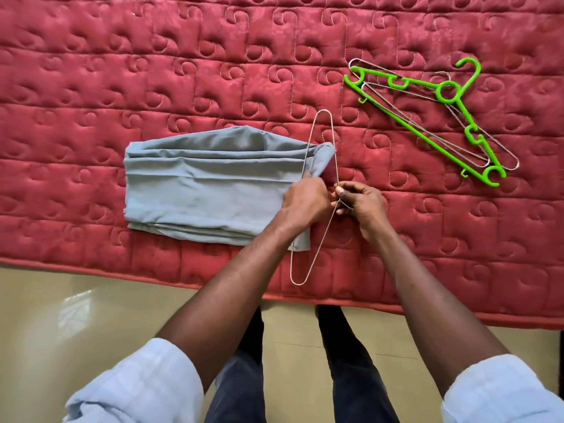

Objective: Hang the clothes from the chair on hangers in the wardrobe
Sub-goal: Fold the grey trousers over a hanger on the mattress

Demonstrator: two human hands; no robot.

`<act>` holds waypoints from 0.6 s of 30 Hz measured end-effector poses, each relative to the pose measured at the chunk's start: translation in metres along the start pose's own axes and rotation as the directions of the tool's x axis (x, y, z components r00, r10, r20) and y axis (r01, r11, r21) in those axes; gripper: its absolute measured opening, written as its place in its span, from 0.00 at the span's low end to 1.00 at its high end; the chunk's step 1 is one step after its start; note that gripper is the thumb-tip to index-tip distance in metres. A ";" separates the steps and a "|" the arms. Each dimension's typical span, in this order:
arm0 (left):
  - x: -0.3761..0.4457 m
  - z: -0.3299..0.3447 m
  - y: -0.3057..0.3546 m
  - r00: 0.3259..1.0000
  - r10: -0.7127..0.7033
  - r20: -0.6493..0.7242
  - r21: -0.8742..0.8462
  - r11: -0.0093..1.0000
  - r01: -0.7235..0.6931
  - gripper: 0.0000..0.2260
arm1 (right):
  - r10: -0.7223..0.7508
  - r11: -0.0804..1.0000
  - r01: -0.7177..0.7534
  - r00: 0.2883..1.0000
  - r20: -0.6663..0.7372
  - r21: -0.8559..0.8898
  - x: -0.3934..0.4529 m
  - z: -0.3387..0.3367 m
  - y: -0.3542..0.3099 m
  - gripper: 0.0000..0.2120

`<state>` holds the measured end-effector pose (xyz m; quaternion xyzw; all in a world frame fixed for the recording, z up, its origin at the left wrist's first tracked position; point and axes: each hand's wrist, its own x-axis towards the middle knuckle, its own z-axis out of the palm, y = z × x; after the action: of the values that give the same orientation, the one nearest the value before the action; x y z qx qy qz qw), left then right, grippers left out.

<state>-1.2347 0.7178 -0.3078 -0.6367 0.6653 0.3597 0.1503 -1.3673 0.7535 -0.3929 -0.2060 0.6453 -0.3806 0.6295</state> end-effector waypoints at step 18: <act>-0.020 -0.098 -0.312 0.987 0.039 -0.157 -0.730 0.668 -0.142 0.39 | -0.009 0.993 0.004 0.999 -0.038 -0.119 0.003 0.182 -0.006 0.05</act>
<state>-0.9089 0.6887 -0.3157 -0.6307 0.5019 0.5635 -0.1810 -1.1927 0.7049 -0.3753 -0.2379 0.6780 -0.3475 0.6024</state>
